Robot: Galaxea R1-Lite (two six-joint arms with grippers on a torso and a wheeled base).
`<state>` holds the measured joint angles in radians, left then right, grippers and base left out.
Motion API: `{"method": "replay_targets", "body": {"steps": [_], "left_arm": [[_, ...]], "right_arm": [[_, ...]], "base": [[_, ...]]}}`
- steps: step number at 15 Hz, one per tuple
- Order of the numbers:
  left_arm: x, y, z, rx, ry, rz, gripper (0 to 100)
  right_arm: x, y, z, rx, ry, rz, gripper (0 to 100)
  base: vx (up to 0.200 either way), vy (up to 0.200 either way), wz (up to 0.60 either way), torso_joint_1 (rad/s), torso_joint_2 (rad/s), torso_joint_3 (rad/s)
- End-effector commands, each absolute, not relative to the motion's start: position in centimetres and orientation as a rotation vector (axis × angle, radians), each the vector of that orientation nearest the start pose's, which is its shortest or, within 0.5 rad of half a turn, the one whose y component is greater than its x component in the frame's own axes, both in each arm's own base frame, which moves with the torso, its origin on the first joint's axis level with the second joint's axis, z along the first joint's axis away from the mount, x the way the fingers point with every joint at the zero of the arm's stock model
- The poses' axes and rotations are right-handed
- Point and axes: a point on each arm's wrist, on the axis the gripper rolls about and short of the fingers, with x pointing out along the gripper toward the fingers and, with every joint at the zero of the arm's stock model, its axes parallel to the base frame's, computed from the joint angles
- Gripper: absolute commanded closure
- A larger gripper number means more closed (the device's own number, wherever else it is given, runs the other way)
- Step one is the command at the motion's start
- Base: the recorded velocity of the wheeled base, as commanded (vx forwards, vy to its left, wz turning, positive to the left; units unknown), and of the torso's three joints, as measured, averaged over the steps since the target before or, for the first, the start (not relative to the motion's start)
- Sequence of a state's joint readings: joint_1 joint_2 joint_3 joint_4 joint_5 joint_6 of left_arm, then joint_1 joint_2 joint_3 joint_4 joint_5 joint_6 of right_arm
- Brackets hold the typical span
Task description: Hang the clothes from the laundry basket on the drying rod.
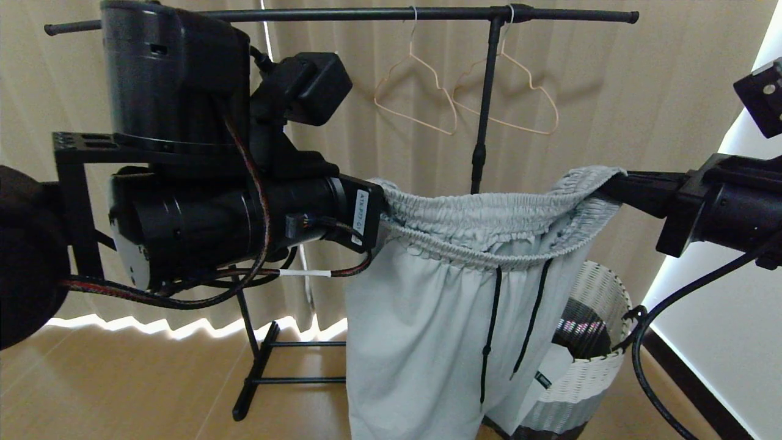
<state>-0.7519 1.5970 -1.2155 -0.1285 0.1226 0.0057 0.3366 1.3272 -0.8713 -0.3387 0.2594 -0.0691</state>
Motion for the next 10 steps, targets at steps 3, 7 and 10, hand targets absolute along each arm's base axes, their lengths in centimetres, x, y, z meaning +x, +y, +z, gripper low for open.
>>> {"method": "replay_targets", "body": {"steps": [3, 7, 10], "left_arm": [[21.6, -19.8, 27.4, 0.122, 0.247, -0.623, 100], [22.1, -19.9, 28.8, 0.103, 0.201, -0.617, 100], [21.9, -19.7, 30.0, 0.111, 0.148, -0.617, 100]], "right_arm": [[21.0, 8.0, 26.4, -0.072, 0.107, 0.6, 100], [21.6, 8.2, 26.7, -0.073, 0.079, 0.598, 100], [21.6, 8.2, 27.9, -0.069, 0.035, 0.598, 100]], "base": [[0.0, 0.0, 0.0, 0.0, 0.0, 0.0], [0.0, 0.0, 0.0, 0.0, 0.0, 0.0], [0.0, 0.0, 0.0, 0.0, 0.0, 0.0]]}}
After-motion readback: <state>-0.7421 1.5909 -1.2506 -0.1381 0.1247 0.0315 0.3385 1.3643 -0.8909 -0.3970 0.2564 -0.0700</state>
